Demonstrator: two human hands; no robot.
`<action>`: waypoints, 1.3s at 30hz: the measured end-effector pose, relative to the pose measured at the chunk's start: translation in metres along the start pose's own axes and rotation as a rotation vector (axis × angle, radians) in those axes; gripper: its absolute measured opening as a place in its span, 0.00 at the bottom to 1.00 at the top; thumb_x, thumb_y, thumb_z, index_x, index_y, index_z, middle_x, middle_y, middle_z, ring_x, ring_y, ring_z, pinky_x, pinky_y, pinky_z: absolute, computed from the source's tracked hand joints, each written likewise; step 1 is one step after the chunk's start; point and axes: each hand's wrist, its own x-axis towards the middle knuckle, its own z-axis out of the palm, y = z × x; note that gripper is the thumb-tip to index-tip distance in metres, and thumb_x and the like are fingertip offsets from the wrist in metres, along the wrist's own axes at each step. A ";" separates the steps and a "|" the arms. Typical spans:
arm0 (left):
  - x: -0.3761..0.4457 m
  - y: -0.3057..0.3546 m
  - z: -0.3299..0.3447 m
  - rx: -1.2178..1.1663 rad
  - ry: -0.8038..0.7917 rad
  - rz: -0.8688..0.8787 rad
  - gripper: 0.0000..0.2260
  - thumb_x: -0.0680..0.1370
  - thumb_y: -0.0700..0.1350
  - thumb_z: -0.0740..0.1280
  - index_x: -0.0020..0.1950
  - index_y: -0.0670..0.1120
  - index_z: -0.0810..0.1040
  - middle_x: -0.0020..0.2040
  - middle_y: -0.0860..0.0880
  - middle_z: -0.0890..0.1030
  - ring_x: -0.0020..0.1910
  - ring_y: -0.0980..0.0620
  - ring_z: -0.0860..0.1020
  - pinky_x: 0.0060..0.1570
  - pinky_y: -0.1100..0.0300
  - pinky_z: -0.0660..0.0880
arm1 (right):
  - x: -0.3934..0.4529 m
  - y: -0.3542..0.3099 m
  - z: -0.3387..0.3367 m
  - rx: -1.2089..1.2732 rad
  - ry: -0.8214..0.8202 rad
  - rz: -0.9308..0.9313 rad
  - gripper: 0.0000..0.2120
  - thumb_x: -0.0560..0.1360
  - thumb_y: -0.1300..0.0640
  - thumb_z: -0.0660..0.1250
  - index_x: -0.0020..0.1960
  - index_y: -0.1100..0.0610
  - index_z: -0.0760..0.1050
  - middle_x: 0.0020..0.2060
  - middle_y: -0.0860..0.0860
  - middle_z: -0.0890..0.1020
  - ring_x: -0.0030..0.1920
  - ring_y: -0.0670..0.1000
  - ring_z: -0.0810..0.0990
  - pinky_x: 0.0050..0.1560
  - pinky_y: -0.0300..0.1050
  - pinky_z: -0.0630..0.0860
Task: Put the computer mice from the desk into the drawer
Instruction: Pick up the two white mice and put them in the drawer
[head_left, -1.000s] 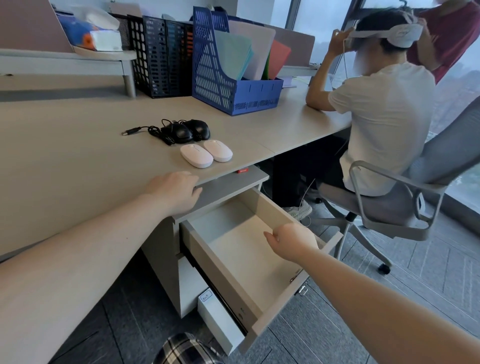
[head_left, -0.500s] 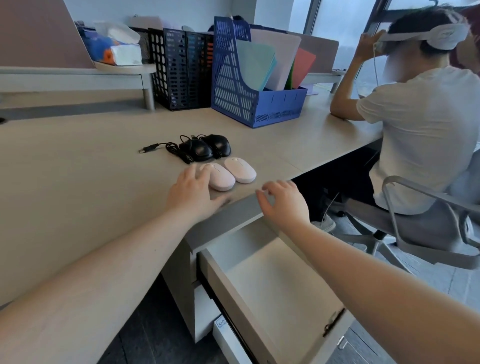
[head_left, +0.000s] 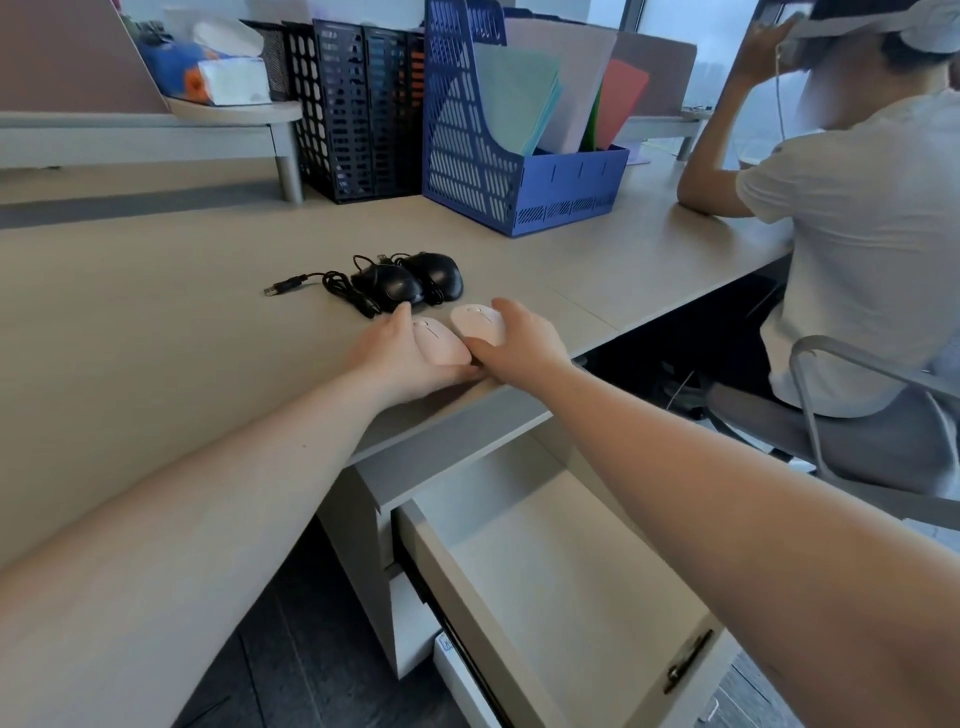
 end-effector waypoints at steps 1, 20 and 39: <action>-0.003 0.002 0.001 0.025 0.002 -0.003 0.55 0.58 0.68 0.75 0.76 0.43 0.56 0.74 0.42 0.64 0.73 0.44 0.63 0.70 0.51 0.63 | -0.002 0.001 -0.004 -0.007 -0.012 0.006 0.26 0.74 0.47 0.65 0.68 0.56 0.68 0.62 0.56 0.78 0.62 0.59 0.76 0.55 0.49 0.73; -0.127 0.046 0.082 0.244 -0.104 0.096 0.50 0.63 0.65 0.73 0.74 0.41 0.56 0.70 0.47 0.65 0.71 0.48 0.63 0.66 0.54 0.67 | -0.118 0.099 -0.030 -0.123 -0.234 0.233 0.34 0.69 0.51 0.71 0.72 0.57 0.64 0.63 0.57 0.75 0.61 0.58 0.76 0.57 0.50 0.75; -0.095 -0.009 0.180 0.517 -0.324 -0.073 0.42 0.64 0.64 0.73 0.68 0.43 0.63 0.65 0.46 0.70 0.65 0.49 0.73 0.54 0.56 0.70 | -0.087 0.144 0.082 -0.261 -0.494 0.232 0.30 0.68 0.50 0.69 0.67 0.59 0.67 0.62 0.56 0.75 0.61 0.57 0.76 0.58 0.49 0.76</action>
